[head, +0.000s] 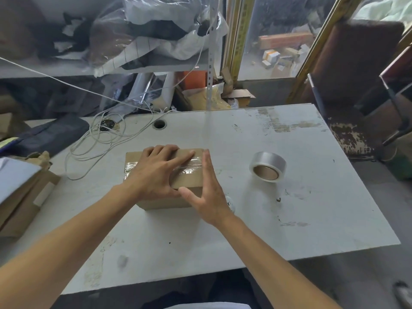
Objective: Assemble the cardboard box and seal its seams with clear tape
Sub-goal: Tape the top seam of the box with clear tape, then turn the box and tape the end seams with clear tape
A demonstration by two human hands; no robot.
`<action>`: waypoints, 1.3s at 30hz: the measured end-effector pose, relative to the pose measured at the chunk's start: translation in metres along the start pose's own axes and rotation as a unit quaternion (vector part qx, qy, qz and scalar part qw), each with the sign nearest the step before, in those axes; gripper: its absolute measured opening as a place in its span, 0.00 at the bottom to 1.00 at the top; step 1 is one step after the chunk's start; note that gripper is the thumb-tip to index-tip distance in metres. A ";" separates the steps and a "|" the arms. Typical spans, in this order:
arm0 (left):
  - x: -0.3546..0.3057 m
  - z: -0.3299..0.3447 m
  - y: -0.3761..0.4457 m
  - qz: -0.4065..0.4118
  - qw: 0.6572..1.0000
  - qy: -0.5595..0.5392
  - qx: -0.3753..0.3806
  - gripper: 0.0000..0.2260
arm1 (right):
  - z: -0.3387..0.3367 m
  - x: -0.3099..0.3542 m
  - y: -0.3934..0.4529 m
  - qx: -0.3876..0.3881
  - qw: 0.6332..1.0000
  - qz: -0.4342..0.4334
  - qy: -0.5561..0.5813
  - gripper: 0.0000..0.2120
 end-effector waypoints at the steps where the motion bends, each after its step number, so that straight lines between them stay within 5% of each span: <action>1: 0.000 0.000 0.000 0.000 1.000 0.001 -0.001 0.45 | 0.000 -0.004 0.000 0.005 1.000 0.009 0.018 0.47; 13: -0.005 0.008 0.002 0.007 0.997 0.060 0.041 0.51 | 0.008 -0.024 -0.006 0.057 0.986 0.092 0.130 0.41; 18: -0.006 0.012 0.002 0.013 0.996 0.052 0.065 0.53 | -0.015 0.007 0.002 0.031 0.993 0.057 -0.101 0.44; 20: -0.007 0.014 0.002 0.004 0.996 0.050 0.072 0.52 | -0.010 0.037 0.014 0.023 0.976 -0.009 -0.217 0.40; 23: -0.004 0.013 -0.002 -0.009 0.997 0.032 0.072 0.52 | 0.012 0.037 0.030 0.069 0.926 0.013 -0.370 0.39; 27: 0.040 0.010 -0.040 -0.103 0.991 0.013 0.080 0.58 | 0.015 0.029 0.032 0.075 0.905 0.021 -0.419 0.44; 34: 0.060 0.025 -0.068 -0.125 0.943 -0.302 0.060 0.62 | 0.010 0.027 0.034 0.117 0.902 -0.010 -0.416 0.50; 39: 0.061 0.042 -0.066 -0.107 0.929 -0.353 0.031 0.57 | -0.012 0.014 0.029 0.129 0.939 -0.033 -0.316 0.49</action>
Point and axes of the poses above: each hand's wrist, its own y-axis towards the middle knuckle, its own z-axis out of the palm, x = y × z, the point moved 8 cm from there along y, towards the middle knuckle, and after that the axes turned 11 degrees about x, right-handed, at the moved point
